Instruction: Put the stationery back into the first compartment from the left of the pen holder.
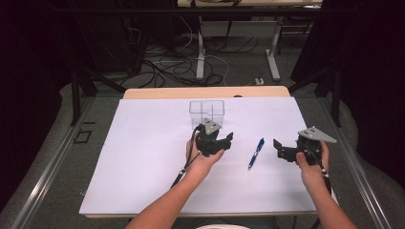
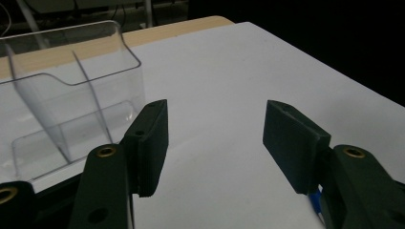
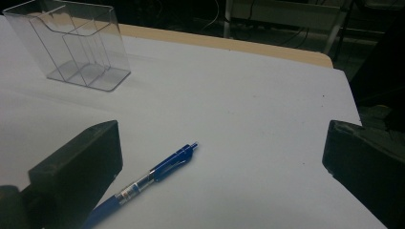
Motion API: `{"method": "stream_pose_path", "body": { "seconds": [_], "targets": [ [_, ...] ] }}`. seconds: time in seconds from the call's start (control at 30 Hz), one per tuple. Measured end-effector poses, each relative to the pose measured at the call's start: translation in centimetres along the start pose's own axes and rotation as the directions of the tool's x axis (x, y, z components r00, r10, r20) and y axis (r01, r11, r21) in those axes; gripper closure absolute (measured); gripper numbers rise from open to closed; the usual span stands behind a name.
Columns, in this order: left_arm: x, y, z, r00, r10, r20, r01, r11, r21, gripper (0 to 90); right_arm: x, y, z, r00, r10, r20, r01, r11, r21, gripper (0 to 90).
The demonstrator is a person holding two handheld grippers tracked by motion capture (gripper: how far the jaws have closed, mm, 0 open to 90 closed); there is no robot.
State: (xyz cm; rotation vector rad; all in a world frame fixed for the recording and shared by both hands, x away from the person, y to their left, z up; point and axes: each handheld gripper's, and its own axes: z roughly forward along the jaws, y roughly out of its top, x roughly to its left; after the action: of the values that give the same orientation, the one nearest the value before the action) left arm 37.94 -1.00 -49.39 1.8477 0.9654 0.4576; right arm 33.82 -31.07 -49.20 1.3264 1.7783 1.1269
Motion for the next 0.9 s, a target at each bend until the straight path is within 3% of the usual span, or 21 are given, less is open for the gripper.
{"method": "stream_pose_path", "body": {
  "seconds": [0.17,0.33,0.5,0.57,0.6,0.9],
  "targets": [
    [-1.4,-0.2,1.0,0.9998,0.012,0.016,-0.012,0.9999,0.002,44.1,-0.1,0.0,-0.1,0.9996,0.029,-0.003,-0.029,0.9996,-0.008,0.0],
    [-2.6,-0.6,2.1,0.9994,0.012,0.031,-0.012,0.9999,0.004,45.3,-0.2,-0.1,-0.1,0.9996,0.028,0.003,-0.028,0.9996,0.001,0.0],
    [-3.5,-0.9,3.0,0.9979,0.022,0.061,-0.023,0.9993,0.029,47.6,-0.2,0.0,0.0,0.9998,0.022,-0.001,-0.022,0.9997,-0.008,0.0],
    [-3.8,-1.1,3.4,0.9975,0.021,0.067,-0.023,0.9991,0.035,48.4,-0.2,0.0,-0.2,0.9998,0.018,-0.002,-0.018,0.9997,0.015,0.0],
    [-3.9,-1.2,3.5,0.9969,0.027,0.075,-0.030,0.9987,0.041,48.5,-0.1,0.0,0.0,0.9998,0.022,-0.003,-0.022,0.9997,-0.008,0.0],
    [-5.2,-2.0,4.6,0.9938,0.045,0.101,-0.052,0.9965,0.065,52.6,-0.1,0.0,0.0,0.9992,0.041,-0.002,-0.041,0.9991,-0.009,0.0]
  ]
}}
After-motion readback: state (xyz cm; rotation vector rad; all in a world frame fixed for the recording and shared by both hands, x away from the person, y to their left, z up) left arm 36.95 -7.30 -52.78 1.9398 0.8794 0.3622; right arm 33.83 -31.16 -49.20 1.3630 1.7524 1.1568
